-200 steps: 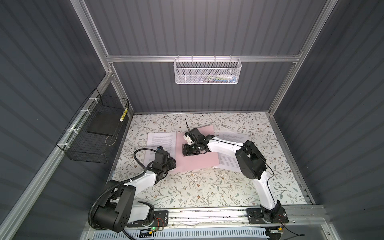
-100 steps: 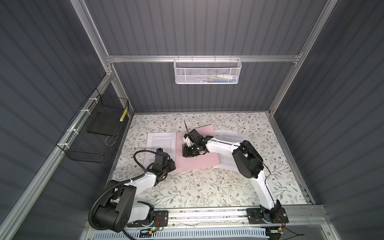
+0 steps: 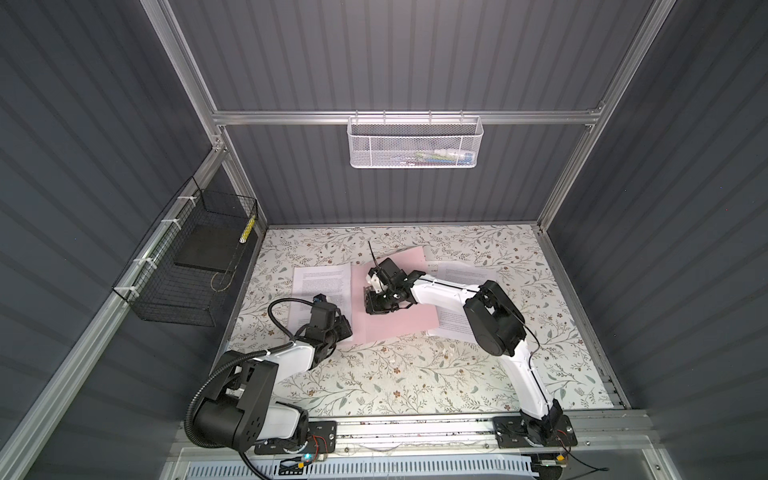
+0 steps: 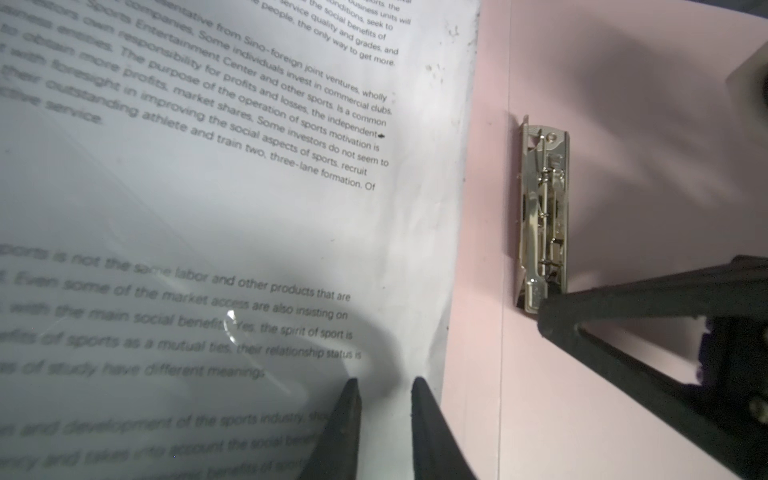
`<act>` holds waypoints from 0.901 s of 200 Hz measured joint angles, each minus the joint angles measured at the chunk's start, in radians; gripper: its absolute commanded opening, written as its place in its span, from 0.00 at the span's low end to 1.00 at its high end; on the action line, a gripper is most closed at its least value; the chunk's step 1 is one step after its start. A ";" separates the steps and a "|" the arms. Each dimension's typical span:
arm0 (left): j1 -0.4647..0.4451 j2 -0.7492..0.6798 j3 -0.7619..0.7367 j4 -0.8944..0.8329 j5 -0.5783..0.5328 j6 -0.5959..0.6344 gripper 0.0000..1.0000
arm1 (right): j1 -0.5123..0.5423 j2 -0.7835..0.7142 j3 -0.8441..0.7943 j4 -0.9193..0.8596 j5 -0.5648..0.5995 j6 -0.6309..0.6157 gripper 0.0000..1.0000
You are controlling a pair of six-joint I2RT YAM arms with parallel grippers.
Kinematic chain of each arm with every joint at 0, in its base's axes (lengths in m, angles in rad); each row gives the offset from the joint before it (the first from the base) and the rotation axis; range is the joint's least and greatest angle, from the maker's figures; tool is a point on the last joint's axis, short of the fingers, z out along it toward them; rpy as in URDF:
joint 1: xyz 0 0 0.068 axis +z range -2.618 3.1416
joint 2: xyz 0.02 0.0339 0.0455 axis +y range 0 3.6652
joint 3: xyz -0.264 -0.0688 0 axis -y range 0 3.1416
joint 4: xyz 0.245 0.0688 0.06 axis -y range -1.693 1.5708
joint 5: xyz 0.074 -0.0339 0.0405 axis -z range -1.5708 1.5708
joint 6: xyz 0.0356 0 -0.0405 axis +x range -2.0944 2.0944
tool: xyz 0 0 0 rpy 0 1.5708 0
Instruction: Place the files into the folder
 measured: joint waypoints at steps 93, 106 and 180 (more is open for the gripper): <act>0.002 0.031 0.032 -0.017 -0.013 -0.007 0.22 | 0.014 0.054 0.093 -0.093 0.111 -0.037 0.00; 0.002 0.032 0.035 -0.021 -0.014 -0.008 0.22 | 0.014 0.054 0.093 -0.093 0.112 -0.041 0.00; 0.080 0.050 0.053 -0.030 -0.009 -0.052 0.21 | -0.038 -0.047 -0.069 0.023 -0.005 -0.037 0.00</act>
